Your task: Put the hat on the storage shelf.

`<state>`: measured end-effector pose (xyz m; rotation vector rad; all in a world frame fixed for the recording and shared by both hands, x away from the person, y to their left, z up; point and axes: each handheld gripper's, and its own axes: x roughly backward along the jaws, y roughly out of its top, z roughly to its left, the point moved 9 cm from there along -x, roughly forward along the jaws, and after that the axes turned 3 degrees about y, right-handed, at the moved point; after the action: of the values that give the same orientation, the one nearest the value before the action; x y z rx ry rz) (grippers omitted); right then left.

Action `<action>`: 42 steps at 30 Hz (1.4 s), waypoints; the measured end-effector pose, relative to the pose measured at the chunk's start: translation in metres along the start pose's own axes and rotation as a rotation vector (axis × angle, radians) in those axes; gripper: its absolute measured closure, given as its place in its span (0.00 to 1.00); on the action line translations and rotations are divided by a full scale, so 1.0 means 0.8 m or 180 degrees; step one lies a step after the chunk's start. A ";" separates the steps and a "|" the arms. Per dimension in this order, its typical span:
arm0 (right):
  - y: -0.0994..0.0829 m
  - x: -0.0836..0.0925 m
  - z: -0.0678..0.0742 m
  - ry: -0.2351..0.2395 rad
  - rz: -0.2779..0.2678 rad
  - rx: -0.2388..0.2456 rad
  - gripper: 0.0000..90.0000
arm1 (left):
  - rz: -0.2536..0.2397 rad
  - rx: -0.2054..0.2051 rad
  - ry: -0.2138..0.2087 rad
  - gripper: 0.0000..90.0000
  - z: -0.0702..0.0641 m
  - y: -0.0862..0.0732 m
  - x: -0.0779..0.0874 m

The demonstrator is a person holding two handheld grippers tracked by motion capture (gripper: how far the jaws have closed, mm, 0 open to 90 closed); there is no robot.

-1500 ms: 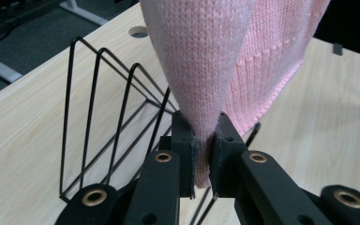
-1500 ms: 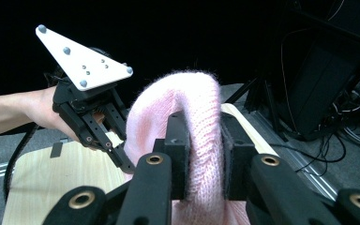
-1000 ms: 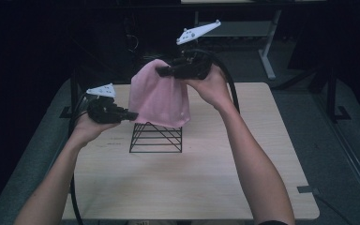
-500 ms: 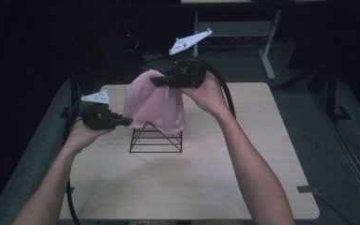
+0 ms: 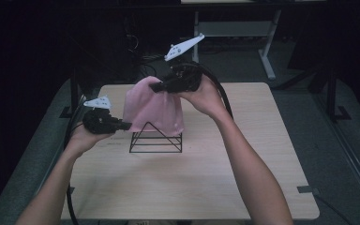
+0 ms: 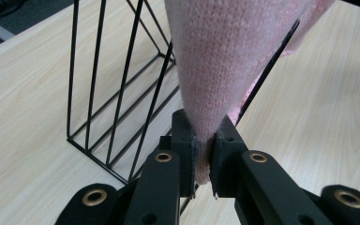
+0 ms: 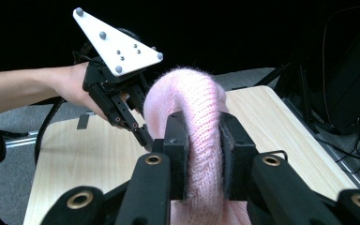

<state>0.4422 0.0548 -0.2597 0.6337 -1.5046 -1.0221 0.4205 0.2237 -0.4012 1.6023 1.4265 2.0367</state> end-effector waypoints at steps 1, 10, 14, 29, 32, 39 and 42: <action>-0.001 -0.001 0.001 0.0005 0.0005 -0.0019 0.83 | 0.0028 0.0003 0.0002 0.91 0.000 -0.002 -0.001; -0.013 -0.018 0.004 0.0122 0.0062 -0.0031 0.83 | 0.0138 -0.0003 0.0058 0.91 0.003 -0.020 -0.007; -0.019 -0.023 0.005 0.0153 0.0103 -0.0059 0.83 | 0.0194 -0.0021 0.0080 0.91 0.003 -0.026 -0.009; -0.041 -0.035 0.006 0.0189 0.0215 -0.0076 0.82 | 0.0361 -0.0029 0.0111 0.91 0.004 -0.046 -0.025; -0.046 -0.039 0.007 0.0204 0.0252 -0.0071 0.82 | 0.0406 -0.0017 0.0098 0.90 0.004 -0.051 -0.029; -0.057 -0.044 0.009 0.0254 0.0294 -0.0147 0.83 | 0.0430 0.0009 0.0077 0.90 0.002 -0.060 -0.037; -0.061 -0.048 0.009 0.0268 0.0308 -0.0129 0.83 | 0.0512 -0.0081 0.0074 0.90 0.004 -0.067 -0.039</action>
<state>0.4355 0.0658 -0.3210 0.5632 -1.4238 -0.9386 0.4145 0.2336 -0.4622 1.7399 1.3122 2.1576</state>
